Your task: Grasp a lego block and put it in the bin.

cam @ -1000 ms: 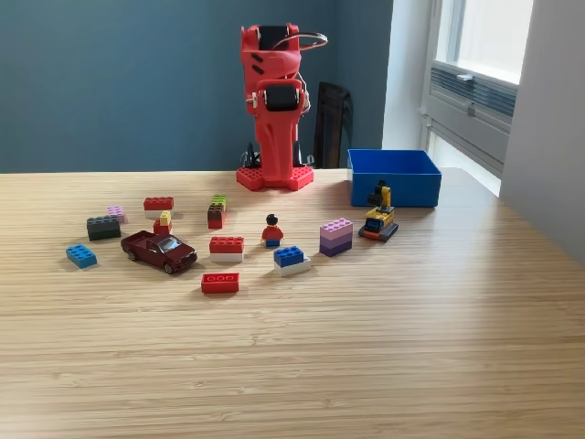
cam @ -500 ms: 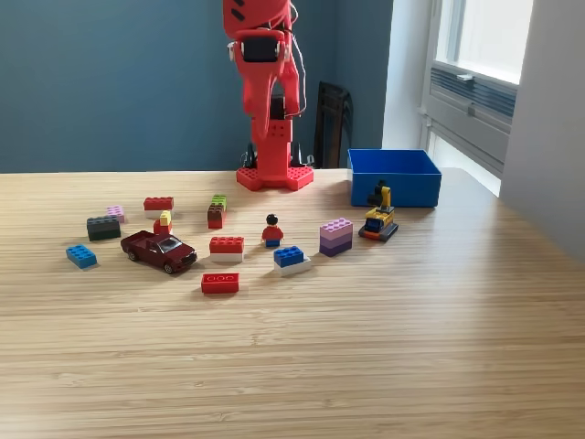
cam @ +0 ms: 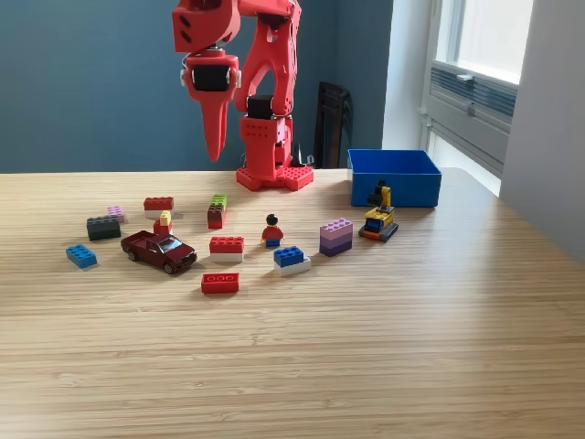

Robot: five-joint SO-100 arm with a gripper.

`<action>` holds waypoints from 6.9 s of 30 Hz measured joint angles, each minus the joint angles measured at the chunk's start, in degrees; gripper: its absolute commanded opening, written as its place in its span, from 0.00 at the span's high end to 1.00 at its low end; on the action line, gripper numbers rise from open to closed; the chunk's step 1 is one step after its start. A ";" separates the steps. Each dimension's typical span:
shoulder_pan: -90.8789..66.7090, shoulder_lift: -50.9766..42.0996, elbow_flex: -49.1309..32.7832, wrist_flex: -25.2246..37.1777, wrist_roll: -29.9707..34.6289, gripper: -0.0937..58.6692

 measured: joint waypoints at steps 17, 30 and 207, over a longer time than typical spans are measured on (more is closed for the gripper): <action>18.02 -9.49 1.93 -4.04 -22.85 0.51; 31.11 -10.02 11.34 -21.45 -32.08 0.46; -42.98 -24.96 -25.75 2.99 28.04 1.00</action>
